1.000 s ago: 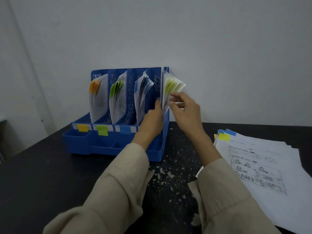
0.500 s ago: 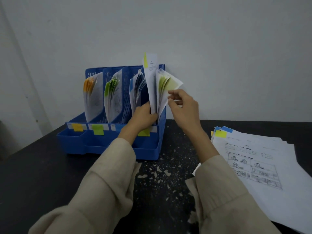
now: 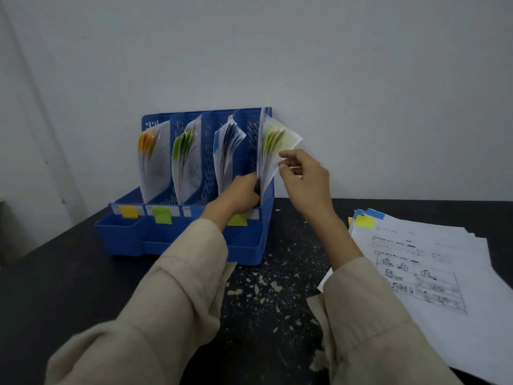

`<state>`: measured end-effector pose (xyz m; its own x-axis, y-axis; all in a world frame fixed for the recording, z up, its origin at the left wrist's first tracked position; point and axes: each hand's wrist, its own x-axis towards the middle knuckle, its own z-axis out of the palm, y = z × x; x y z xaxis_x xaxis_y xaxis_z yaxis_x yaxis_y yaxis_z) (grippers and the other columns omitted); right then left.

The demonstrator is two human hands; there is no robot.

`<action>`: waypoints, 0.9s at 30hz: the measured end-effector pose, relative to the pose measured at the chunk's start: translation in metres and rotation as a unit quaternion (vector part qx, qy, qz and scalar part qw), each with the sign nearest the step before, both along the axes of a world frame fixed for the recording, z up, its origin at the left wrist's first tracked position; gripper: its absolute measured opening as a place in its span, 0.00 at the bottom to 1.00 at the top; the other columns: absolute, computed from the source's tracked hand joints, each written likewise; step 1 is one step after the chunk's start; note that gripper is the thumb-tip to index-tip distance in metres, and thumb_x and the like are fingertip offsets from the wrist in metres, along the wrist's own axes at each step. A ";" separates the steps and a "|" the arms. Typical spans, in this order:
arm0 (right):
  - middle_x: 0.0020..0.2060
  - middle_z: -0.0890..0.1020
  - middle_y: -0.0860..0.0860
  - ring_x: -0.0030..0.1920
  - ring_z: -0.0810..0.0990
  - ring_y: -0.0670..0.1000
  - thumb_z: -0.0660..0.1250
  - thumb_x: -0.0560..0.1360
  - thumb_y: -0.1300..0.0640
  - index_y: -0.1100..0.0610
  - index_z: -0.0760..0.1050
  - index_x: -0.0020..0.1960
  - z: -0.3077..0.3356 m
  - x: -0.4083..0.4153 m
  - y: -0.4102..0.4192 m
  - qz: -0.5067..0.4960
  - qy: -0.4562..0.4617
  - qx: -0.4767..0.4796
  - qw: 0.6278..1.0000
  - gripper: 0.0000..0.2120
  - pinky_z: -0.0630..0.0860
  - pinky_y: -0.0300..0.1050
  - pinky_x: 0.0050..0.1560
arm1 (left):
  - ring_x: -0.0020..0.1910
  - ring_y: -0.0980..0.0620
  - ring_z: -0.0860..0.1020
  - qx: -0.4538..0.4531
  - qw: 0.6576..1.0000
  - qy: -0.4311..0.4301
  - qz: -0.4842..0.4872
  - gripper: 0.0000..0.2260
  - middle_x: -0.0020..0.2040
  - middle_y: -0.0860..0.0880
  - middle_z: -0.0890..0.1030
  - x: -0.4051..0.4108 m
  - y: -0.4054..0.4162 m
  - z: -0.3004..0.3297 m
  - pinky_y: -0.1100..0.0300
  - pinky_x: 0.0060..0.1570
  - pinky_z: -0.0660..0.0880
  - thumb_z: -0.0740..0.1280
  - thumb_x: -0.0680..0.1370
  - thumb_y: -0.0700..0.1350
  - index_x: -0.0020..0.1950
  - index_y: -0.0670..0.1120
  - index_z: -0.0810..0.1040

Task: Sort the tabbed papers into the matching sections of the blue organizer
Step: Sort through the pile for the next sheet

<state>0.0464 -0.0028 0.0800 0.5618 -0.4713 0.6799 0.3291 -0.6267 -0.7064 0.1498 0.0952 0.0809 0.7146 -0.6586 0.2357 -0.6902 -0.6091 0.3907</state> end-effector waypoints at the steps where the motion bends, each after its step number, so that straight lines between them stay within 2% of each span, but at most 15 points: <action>1: 0.48 0.79 0.50 0.42 0.75 0.41 0.61 0.78 0.61 0.58 0.76 0.59 0.000 0.000 0.000 0.001 -0.001 0.001 1.000 0.11 0.69 0.22 0.40 | 0.51 0.43 0.74 0.002 1.000 0.028 0.001 0.06 0.43 0.44 0.75 0.001 -0.002 -0.002 0.62 0.42 0.67 0.58 0.76 0.31 0.44 0.39 0.72; 2: 0.48 0.79 0.49 0.43 0.75 0.42 0.61 0.78 0.61 0.58 0.76 0.59 0.000 0.000 0.000 0.002 -0.001 0.001 1.000 0.11 0.69 0.22 0.40 | 0.53 0.42 0.74 0.005 0.999 0.047 0.000 0.05 0.48 0.41 0.77 0.001 -0.004 -0.003 0.61 0.44 0.67 0.58 0.77 0.32 0.48 0.37 0.73; 4: 0.48 0.78 0.49 0.43 0.74 0.41 0.61 0.78 0.61 0.58 0.76 0.59 0.000 -0.001 0.000 0.000 -0.001 -0.001 1.000 0.11 0.68 0.21 0.40 | 0.54 0.43 0.74 0.021 0.997 0.075 -0.010 0.10 0.57 0.39 0.76 0.004 -0.005 -0.002 0.60 0.48 0.68 0.60 0.77 0.34 0.57 0.35 0.73; 7: 0.48 0.77 0.48 0.41 0.74 0.38 0.61 0.79 0.61 0.58 0.75 0.60 -0.001 0.000 0.000 0.000 0.008 -0.005 1.000 0.11 0.68 0.20 0.39 | 0.52 0.46 0.74 0.020 0.989 0.143 -0.033 0.13 0.57 0.40 0.77 0.008 -0.001 0.003 0.57 0.51 0.70 0.61 0.77 0.36 0.61 0.37 0.73; 9: 0.47 0.77 0.48 0.41 0.74 0.38 0.61 0.78 0.61 0.58 0.75 0.60 -0.001 0.000 0.000 0.001 0.010 -0.004 1.000 0.11 0.68 0.21 0.39 | 0.47 0.46 0.74 -0.056 0.978 0.197 -0.036 0.16 0.53 0.38 0.77 0.007 0.004 0.008 0.52 0.49 0.72 0.63 0.72 0.35 0.60 0.38 0.73; 11: 0.47 0.78 0.48 0.41 0.74 0.37 0.61 0.78 0.61 0.57 0.75 0.60 -0.001 -0.001 0.000 -0.001 0.011 -0.003 1.000 0.11 0.68 0.21 0.39 | 0.43 0.45 0.74 -0.174 0.955 0.236 -0.039 0.24 0.47 0.39 0.76 0.006 0.007 0.008 0.51 0.44 0.71 0.64 0.67 0.42 0.63 0.41 0.71; 12: 0.47 0.78 0.48 0.41 0.74 0.37 0.61 0.78 0.61 0.57 0.75 0.59 -0.001 -0.001 0.000 -0.004 0.010 -0.003 1.000 0.11 0.68 0.21 0.39 | 0.44 0.44 0.76 -0.225 0.945 0.234 -0.041 0.28 0.48 0.41 0.76 0.006 0.007 0.006 0.53 0.45 0.71 0.64 0.67 0.46 0.66 0.44 0.69; 14: 0.50 0.79 0.49 0.41 0.74 0.39 0.62 0.78 0.61 0.57 0.75 0.59 -0.001 -0.002 0.000 -0.012 0.013 -0.004 1.000 0.11 0.68 0.21 0.39 | 0.57 0.45 0.76 -0.269 0.948 0.164 -0.047 0.29 0.59 0.45 0.77 0.002 0.005 0.001 0.53 0.57 0.71 0.64 0.74 0.54 0.73 0.52 0.61; 15: 0.51 0.78 0.50 0.42 0.74 0.40 0.62 0.78 0.61 0.57 0.75 0.60 -0.001 -0.002 0.000 -0.018 0.015 -0.005 1.000 0.11 0.69 0.22 0.39 | 0.60 0.46 0.75 -0.266 0.955 0.123 -0.054 0.28 0.63 0.47 0.76 -0.001 0.003 -0.002 0.53 0.60 0.70 0.61 0.78 0.55 0.75 0.54 0.56; 16: 0.53 0.77 0.51 0.44 0.74 0.42 0.62 0.78 0.61 0.57 0.75 0.60 -0.001 -0.003 0.000 -0.025 0.017 -0.006 1.000 0.12 0.69 0.25 0.41 | 0.59 0.46 0.76 -0.249 0.963 0.085 -0.062 0.26 0.63 0.47 0.76 -0.006 0.002 -0.006 0.54 0.59 0.71 0.57 0.81 0.55 0.77 0.54 0.51; 18: 0.57 0.74 0.52 0.49 0.75 0.45 0.62 0.77 0.61 0.55 0.74 0.61 -0.001 -0.004 0.001 -0.038 0.020 -0.002 0.999 0.13 0.69 0.32 0.46 | 0.52 0.43 0.78 -0.217 0.973 0.036 -0.067 0.25 0.59 0.45 0.77 -0.013 0.001 -0.015 0.53 0.53 0.74 0.52 0.82 0.55 0.77 0.54 0.49; 21: 0.60 0.69 0.52 0.55 0.75 0.48 0.62 0.77 0.61 0.52 0.72 0.64 -0.001 -0.006 0.001 -0.032 0.028 0.018 0.999 0.15 0.68 0.33 0.49 | 0.52 0.41 0.77 -0.161 0.986 0.006 -0.043 0.22 0.59 0.41 0.78 -0.012 0.001 -0.028 0.54 0.49 0.72 0.49 0.83 0.54 0.75 0.49 0.57; 24: 0.61 0.71 0.53 0.57 0.75 0.49 0.62 0.77 0.61 0.53 0.71 0.64 0.000 -0.006 0.003 -0.002 0.040 0.025 0.999 0.15 0.68 0.33 0.49 | 0.55 0.40 0.75 -0.094 0.995 0.009 -0.026 0.22 0.59 0.40 0.77 -0.010 0.003 -0.030 0.52 0.54 0.72 0.47 0.82 0.56 0.72 0.47 0.63; 27: 0.61 0.74 0.53 0.57 0.76 0.50 0.62 0.77 0.61 0.54 0.71 0.64 -0.001 -0.004 0.006 0.015 0.040 0.021 0.999 0.15 0.69 0.34 0.48 | 0.50 0.40 0.77 -0.053 0.998 0.027 -0.026 0.21 0.49 0.41 0.79 -0.011 0.006 -0.027 0.52 0.50 0.72 0.46 0.82 0.58 0.60 0.47 0.69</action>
